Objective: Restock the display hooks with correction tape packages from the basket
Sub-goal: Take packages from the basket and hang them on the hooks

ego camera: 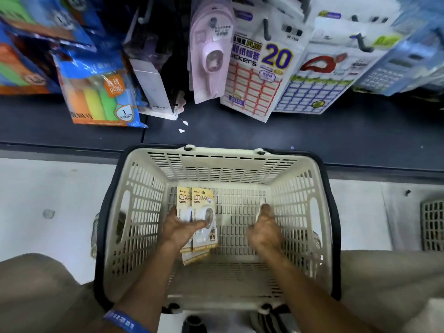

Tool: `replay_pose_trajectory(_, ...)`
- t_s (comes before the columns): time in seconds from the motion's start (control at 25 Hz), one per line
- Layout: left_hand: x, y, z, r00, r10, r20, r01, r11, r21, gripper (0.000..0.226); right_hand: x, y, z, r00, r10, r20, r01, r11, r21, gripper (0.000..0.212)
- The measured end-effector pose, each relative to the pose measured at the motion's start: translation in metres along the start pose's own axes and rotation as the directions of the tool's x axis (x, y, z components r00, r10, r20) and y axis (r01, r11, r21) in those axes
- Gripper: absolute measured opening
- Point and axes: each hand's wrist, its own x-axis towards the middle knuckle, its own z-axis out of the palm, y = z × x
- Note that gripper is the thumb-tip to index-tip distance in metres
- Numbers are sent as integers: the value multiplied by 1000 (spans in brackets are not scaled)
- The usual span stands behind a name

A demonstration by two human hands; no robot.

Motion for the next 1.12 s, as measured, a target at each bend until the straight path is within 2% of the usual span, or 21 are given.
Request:
replay_pose_trajectory(0.04,-8,1,4,999,19,-38,-18,1000,12,65,5,6,-12,999,45,-3,-44,987,155,50)
replay_pose_trajectory(0.12,-24,4,16,998,27,-62,-28,999,-16,69,11,19,-42,994,104,31,-107,887,450,22)
replay_pose_trajectory(0.2,-40,5,31,997,53,-48,-56,996,-66,64,3,29,-71,994,16,111,-86,748,658,20)
replay_pose_trajectory(0.28,-55,13,41,998,69,10,-67,988,-138,58,-7,33,-96,968,-164,191,-37,657,753,26)
replay_pose_trajectory(0.36,-75,26,48,990,118,73,-99,971,-217,56,-19,36,-128,933,-308,184,54,628,776,21)
replay_pose_trajectory(0.44,-98,47,51,977,190,94,-166,962,-216,67,-32,34,-168,895,-438,88,211,588,781,11)
replay_pose_trajectory(0.52,-130,79,49,965,249,86,-222,943,-246,82,-52,31,-215,849,-527,-39,371,542,754,12)
replay_pose_trajectory(0.6,-156,119,46,935,349,71,-312,899,-308,85,-77,28,-265,785,-609,-114,500,514,697,11)
replay_pose_trajectory(0.64,-170,141,42,912,408,48,-369,864,-341,75,-92,27,-290,742,-663,-102,543,504,672,5)
replay_pose_trajectory(0.68,-186,164,38,886,464,14,-428,828,-361,59,-108,27,-314,693,-719,-54,569,499,654,12)
replay_pose_trajectory(0.76,-219,206,29,814,579,-42,-552,750,-364,41,-140,29,-354,615,-788,28,639,518,569,38)
replay_pose_trajectory(0.8,-234,222,22,782,620,-57,-596,719,-359,38,-156,29,-371,599,-801,5,693,521,498,42)
replay_pose_trajectory(0.88,-258,246,5,727,683,-74,-666,674,-320,37,-179,25,-403,586,-794,-162,773,488,404,30)
replay_pose_trajectory(0.96,-274,262,-15,682,726,-81,-717,645,-265,43,-193,20,-433,554,-739,-384,818,397,416,18)
replay_pose_trajectory(1.0,-279,268,-25,668,740,-78,-734,638,-233,48,-197,18,-446,523,-703,-481,835,311,454,16)
replay_pose_trajectory(1.04,-285,275,-35,662,746,-74,-743,640,-197,52,-199,18,-457,495,-674,-548,838,206,505,15)
replay_pose_trajectory(1.12,-294,286,-51,653,756,-50,-752,640,-156,55,-200,15,-470,453,-668,-590,816,45,576,14)
